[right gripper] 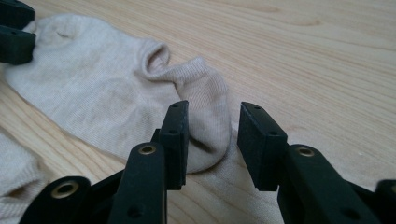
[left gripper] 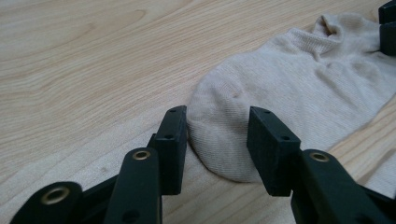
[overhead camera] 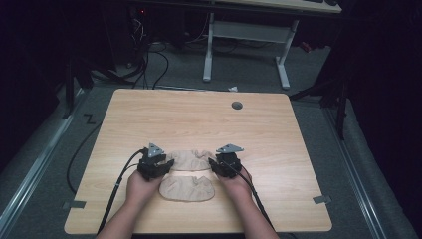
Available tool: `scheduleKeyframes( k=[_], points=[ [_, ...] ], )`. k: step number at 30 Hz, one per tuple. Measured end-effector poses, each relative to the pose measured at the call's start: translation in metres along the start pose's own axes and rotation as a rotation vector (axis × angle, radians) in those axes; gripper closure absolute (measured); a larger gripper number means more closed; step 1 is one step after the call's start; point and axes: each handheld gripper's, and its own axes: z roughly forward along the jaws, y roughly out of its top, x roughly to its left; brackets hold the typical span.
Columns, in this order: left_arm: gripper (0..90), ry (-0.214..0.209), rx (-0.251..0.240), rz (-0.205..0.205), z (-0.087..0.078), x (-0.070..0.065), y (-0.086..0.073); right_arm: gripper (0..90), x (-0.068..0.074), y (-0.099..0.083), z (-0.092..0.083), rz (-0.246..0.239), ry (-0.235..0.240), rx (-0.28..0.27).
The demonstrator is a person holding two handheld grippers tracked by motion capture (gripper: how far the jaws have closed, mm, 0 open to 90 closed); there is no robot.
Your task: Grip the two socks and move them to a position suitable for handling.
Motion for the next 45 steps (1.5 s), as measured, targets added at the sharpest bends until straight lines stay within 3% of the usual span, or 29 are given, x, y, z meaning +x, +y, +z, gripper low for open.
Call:
scheduleKeyframes(
  k=[5, 8, 11, 15, 18, 20, 24, 29, 32, 40, 45],
  points=[
    [64.5, -0.016, -0.009, 0.014, 0.0, -0.001, -0.001, 68.1, 0.0, 0.0, 0.001, -0.002, 0.005, 0.004],
    [73.5, -0.032, -0.008, 0.023, -0.001, -0.002, -0.002, 75.6, 0.002, 0.0, 0.001, -0.002, 0.015, -0.001],
    [78.0, -0.044, -0.008, -0.001, -0.002, 0.001, -0.003, 82.6, 0.004, -0.001, 0.002, -0.004, 0.029, -0.003],
    [84.2, -0.059, -0.006, -0.015, -0.003, 0.002, -0.003, 84.8, 0.008, -0.002, 0.002, -0.029, 0.026, -0.016],
    [84.9, -0.038, -0.015, -0.004, -0.006, 0.0, -0.005, 85.1, 0.012, -0.003, -0.001, -0.045, 0.022, -0.042],
    [85.0, -0.032, -0.052, 0.001, -0.012, -0.003, -0.009, 85.1, 0.021, -0.003, -0.01, -0.083, 0.022, -0.079],
    [84.9, -0.037, -0.1, -0.026, -0.023, -0.008, -0.013, 85.1, 0.029, -0.003, -0.022, -0.113, 0.02, -0.11],
    [85.2, -0.022, -0.176, 0.002, -0.037, -0.019, -0.015, 85.1, 0.034, -0.002, -0.034, -0.132, 0.014, -0.148],
    [85.4, -0.022, -0.201, -0.007, -0.042, -0.018, -0.014, 85.0, 0.034, -0.003, -0.038, -0.126, 0.013, -0.164],
    [85.4, -0.023, -0.221, -0.004, -0.057, -0.017, -0.015, 85.0, 0.033, -0.007, -0.05, -0.112, 0.025, -0.198],
    [85.6, -0.04, -0.221, -0.019, -0.066, -0.017, -0.025, 85.1, 0.038, -0.013, -0.056, -0.112, 0.048, -0.213]
  ],
)
